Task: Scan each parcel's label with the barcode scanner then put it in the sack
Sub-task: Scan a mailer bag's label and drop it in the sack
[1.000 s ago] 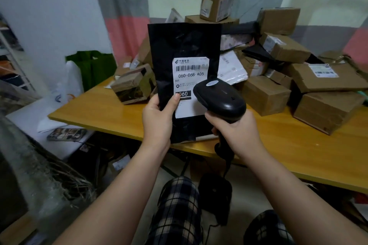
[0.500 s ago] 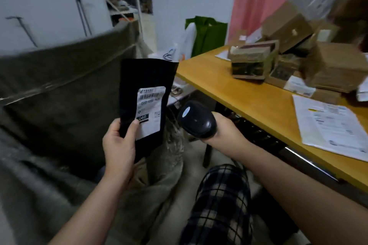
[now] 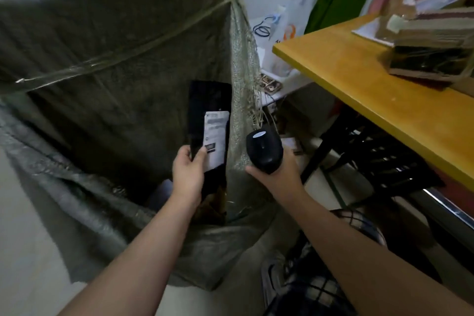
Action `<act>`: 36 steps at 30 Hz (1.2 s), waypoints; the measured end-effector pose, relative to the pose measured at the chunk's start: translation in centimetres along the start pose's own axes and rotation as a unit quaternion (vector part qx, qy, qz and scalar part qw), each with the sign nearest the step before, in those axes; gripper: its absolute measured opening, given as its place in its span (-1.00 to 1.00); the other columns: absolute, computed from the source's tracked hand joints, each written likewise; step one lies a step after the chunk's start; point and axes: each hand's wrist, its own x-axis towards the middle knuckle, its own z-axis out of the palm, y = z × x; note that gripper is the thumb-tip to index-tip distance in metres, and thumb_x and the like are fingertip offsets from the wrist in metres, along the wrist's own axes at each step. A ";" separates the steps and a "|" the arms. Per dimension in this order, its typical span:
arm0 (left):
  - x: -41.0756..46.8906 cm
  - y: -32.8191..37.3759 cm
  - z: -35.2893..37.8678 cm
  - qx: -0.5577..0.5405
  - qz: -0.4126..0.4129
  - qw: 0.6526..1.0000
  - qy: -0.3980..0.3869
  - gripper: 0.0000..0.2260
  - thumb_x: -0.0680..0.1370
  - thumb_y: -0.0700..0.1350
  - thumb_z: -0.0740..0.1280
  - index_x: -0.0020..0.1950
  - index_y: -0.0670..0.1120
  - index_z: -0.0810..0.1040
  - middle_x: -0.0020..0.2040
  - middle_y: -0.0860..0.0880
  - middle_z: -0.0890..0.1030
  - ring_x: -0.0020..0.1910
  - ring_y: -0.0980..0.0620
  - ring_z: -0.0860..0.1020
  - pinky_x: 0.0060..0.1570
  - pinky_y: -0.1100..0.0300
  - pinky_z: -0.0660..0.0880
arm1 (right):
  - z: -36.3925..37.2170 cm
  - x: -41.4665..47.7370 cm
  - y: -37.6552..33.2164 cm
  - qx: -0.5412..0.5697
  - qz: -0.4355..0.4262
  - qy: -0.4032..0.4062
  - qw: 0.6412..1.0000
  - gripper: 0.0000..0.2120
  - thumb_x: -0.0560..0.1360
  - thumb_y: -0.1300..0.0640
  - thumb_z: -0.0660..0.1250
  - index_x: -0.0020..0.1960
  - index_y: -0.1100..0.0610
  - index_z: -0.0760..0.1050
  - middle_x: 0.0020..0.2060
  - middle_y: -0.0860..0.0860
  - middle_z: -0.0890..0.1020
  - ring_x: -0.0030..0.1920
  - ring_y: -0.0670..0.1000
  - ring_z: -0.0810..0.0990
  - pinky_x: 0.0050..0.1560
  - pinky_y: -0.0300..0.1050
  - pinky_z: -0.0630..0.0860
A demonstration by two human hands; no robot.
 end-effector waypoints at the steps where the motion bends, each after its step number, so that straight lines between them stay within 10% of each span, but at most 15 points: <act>1: 0.3 0.0 1.0 -0.036 -0.028 0.999 -0.030 -0.93 0.60 -0.23 0.26 -0.03 -0.10 0.51 -0.07 -0.08 0.63 -0.03 -0.05 0.59 0.05 0.04 0.52 | 0.4 0.1 0.7 0.029 0.014 -0.005 0.999 -0.43 0.25 0.08 0.63 0.19 0.07 0.50 0.12 0.03 0.59 0.13 -0.05 0.57 0.11 -0.21 0.48; 5: 0.9 0.0 3.3 -0.051 -0.051 0.987 -0.147 -0.83 0.60 -0.27 0.24 0.18 -0.18 0.51 0.10 -0.15 0.64 0.03 -0.04 0.61 0.11 0.08 0.52 | 2.0 0.8 1.8 0.118 0.066 -0.002 0.991 -0.44 0.31 0.32 0.56 0.27 0.24 0.48 0.08 0.02 0.64 0.09 -0.10 0.60 0.01 -0.44 0.48; 9: 1.9 -0.1 2.7 0.033 -0.019 0.994 -0.099 -0.86 0.61 -0.23 0.26 0.16 -0.18 0.51 0.07 -0.12 0.64 0.03 -0.03 0.61 0.10 0.06 0.54 | 2.8 1.7 0.8 0.091 0.093 0.069 0.989 -0.66 0.41 0.41 0.43 0.12 0.18 0.48 -0.13 0.00 0.57 -0.05 0.02 0.54 -0.25 -0.55 0.39; 21: 1.9 -1.6 2.7 0.366 0.016 0.923 -0.116 -0.74 0.61 -0.17 0.23 0.27 -0.21 0.48 0.19 -0.21 0.58 0.18 -0.21 0.52 -0.01 0.16 0.36 | -8.1 -2.6 -7.4 0.133 0.078 0.058 0.986 -0.60 0.41 0.41 0.42 -0.22 -0.08 0.42 -0.27 -0.13 0.55 -0.26 -0.17 0.50 -0.11 -0.11 0.54; 26: 0.2 -1.2 3.6 0.469 0.036 0.867 -0.167 -0.78 0.59 -0.14 0.26 0.16 -0.24 0.49 0.13 -0.25 0.58 0.13 -0.22 0.53 -0.04 0.12 0.39 | -8.6 -3.1 -6.8 0.110 0.097 0.088 0.985 -0.64 0.38 0.41 0.39 0.11 0.11 0.55 -0.13 0.02 0.62 -0.04 0.08 0.62 -0.08 -0.12 0.55; 36: -5.4 7.0 6.8 0.333 0.295 0.883 -0.153 -0.76 0.57 -0.09 0.32 0.21 -0.11 0.48 0.17 -0.08 0.47 0.22 -0.05 0.42 0.21 0.16 0.31 | -12.5 -4.2 -5.3 0.034 0.067 0.119 0.990 -0.50 0.41 0.25 0.46 0.32 0.12 0.45 0.08 0.03 0.60 0.12 0.04 0.56 0.18 0.01 0.52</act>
